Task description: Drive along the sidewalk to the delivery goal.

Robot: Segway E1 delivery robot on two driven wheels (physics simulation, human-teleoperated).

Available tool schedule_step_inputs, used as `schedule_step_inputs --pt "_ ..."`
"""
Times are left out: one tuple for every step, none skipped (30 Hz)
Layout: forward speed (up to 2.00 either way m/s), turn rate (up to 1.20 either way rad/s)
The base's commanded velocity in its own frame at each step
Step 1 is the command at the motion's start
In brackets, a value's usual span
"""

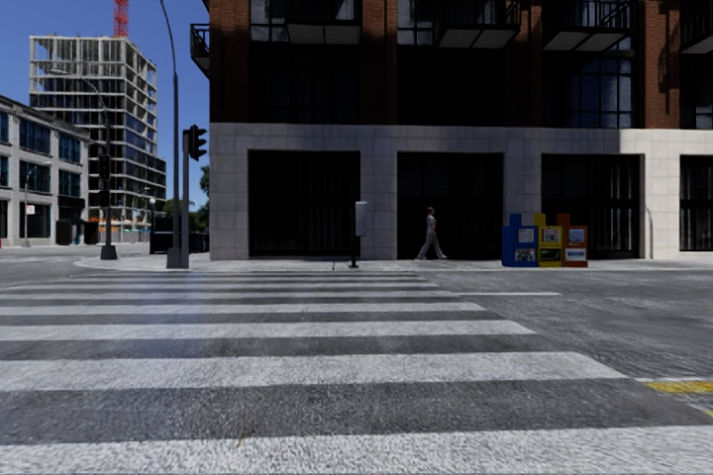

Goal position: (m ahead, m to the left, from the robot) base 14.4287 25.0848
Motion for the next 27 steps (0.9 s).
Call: schedule_step_inputs --pt "1.87 0.00" --pt "1.87 0.00" --pt "1.87 0.00" --pt "1.87 0.00" --pt "1.87 0.00" --pt "1.87 0.00" --pt "1.87 0.00" --pt "1.87 0.00" --pt "1.87 0.00" --pt "1.87 0.00" --pt "1.87 0.00" --pt "1.87 0.00" --pt "1.87 0.00" --pt "1.87 0.00" --pt "1.87 0.00" --pt "1.87 0.00" --pt "1.87 0.00" --pt "1.87 0.00" --pt "1.87 0.00" --pt "1.87 0.00" --pt "1.87 0.00" --pt "1.87 0.00" --pt "1.87 0.00" --pt "1.87 0.00" --pt "1.87 0.00" --pt "1.87 0.00" --pt "1.87 0.00"
